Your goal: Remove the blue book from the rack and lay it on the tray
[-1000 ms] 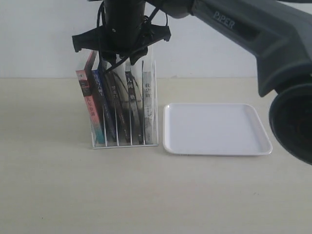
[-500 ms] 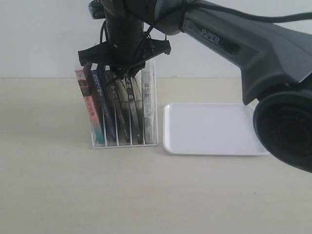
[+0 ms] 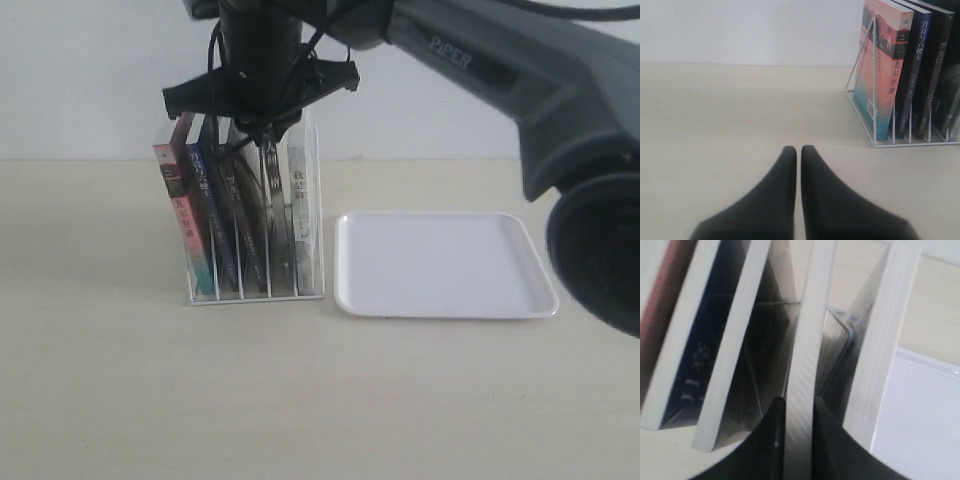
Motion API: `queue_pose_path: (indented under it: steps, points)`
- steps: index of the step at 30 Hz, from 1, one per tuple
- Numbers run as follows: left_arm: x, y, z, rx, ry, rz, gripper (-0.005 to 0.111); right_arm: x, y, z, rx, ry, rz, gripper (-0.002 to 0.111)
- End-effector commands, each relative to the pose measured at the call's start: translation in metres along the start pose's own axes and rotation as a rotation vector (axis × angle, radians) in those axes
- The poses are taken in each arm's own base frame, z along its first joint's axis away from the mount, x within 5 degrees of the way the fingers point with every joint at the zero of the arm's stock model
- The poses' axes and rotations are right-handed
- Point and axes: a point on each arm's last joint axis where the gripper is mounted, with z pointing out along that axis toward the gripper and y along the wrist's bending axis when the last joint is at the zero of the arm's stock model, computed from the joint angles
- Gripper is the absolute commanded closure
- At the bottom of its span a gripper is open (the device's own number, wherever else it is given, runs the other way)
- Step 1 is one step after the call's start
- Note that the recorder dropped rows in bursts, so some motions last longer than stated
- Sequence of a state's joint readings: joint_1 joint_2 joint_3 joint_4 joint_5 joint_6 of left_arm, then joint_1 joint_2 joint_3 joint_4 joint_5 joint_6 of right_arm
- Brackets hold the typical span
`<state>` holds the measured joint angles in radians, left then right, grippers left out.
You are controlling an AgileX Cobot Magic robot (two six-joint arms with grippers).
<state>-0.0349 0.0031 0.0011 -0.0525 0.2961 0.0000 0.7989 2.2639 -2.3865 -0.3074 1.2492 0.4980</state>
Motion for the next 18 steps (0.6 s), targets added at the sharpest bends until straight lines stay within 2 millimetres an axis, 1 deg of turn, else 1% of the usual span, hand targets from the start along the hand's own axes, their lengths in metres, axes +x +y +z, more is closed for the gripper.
queue_pose_path:
  steps: [1, 3, 5, 18]
  points:
    - [-0.001, 0.000, 0.000, 0.000, -0.012, -0.004, 0.103, -0.020, -0.018, -0.065, -0.018, -0.164, 0.011, 0.108]
    - [-0.001, 0.000, 0.000, 0.000, -0.012, -0.004, 0.103, -0.022, -0.021, -0.077, -0.025, -0.186, 0.018, 0.108]
    - [-0.001, 0.000, 0.000, 0.000, -0.012, -0.004, 0.103, -0.022, -0.022, -0.080, -0.019, -0.194, 0.017, 0.108]
    - [-0.001, 0.000, 0.000, 0.000, -0.012, -0.004, 0.103, -0.022, -0.021, -0.078, -0.033, -0.184, 0.019, 0.108]
